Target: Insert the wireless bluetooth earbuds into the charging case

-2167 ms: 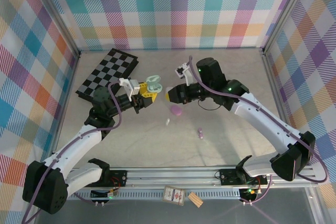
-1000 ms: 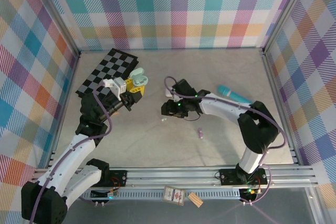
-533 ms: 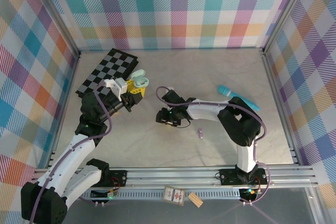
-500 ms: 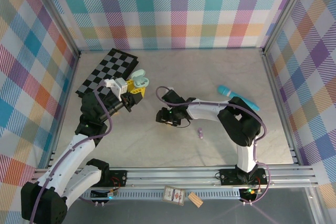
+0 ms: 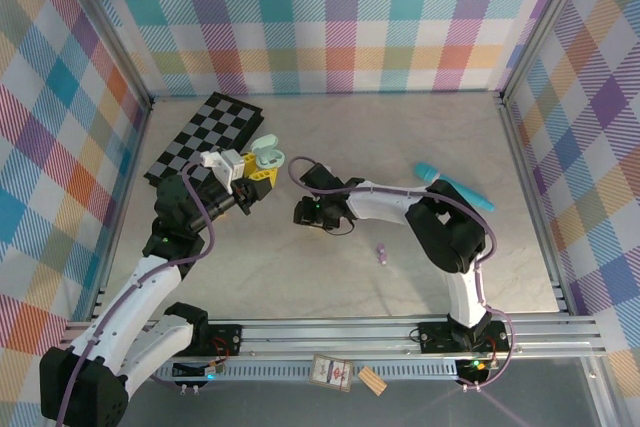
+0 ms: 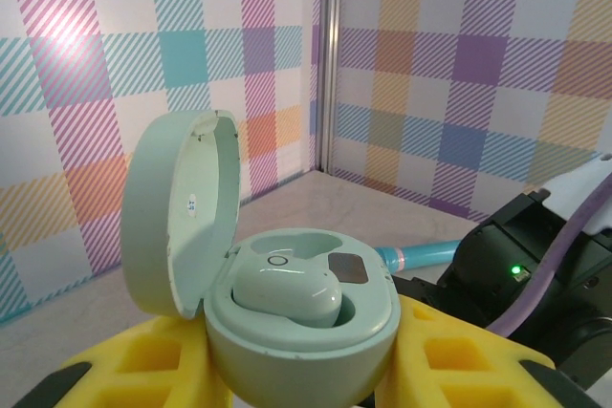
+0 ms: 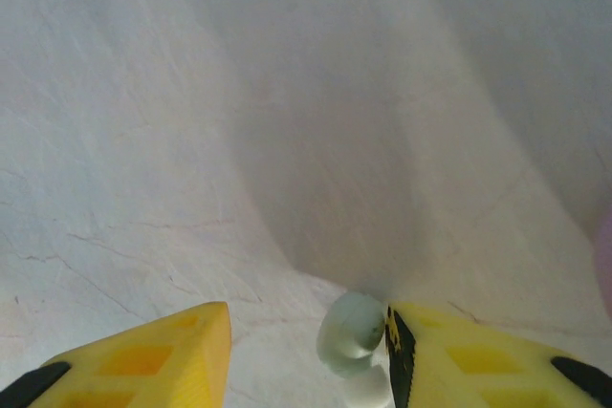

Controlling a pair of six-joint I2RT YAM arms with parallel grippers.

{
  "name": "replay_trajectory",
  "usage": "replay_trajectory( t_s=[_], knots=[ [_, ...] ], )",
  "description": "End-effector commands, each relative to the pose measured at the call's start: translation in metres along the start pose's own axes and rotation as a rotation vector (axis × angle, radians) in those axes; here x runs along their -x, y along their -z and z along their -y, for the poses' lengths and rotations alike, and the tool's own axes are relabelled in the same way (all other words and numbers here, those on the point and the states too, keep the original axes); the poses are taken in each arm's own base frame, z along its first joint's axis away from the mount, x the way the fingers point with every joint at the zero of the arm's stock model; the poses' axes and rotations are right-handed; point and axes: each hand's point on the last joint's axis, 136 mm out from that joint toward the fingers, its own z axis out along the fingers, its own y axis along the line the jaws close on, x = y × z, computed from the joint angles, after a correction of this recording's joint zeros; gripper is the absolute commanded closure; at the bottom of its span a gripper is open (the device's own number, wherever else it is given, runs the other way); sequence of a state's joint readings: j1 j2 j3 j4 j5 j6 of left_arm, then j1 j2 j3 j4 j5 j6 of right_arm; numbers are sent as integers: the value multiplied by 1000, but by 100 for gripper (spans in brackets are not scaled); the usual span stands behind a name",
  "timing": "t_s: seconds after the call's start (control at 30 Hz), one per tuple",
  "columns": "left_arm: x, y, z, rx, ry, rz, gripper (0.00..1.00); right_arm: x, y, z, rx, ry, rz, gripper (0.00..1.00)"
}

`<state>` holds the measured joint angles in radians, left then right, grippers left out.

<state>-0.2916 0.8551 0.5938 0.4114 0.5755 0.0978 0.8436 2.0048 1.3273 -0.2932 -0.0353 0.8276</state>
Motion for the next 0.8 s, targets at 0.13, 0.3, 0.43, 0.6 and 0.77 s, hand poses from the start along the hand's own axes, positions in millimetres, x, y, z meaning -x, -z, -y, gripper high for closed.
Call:
replay_trajectory(
  t_s=[0.13,0.3,0.43,0.6,0.77],
  knots=[
    [22,5,-7,43,-38,47,66,10,15,18,-171,180,21,52],
    [20,14,-38,180,5,50,66,9,25,21,-297,346,47,53],
    [20,21,-56,247,21,40,66,6,26,16,-354,417,52,56],
    [24,32,-69,303,25,49,67,5,22,5,-404,487,64,58],
    [27,34,-69,306,17,45,67,1,14,6,-459,542,52,59]
  ],
)
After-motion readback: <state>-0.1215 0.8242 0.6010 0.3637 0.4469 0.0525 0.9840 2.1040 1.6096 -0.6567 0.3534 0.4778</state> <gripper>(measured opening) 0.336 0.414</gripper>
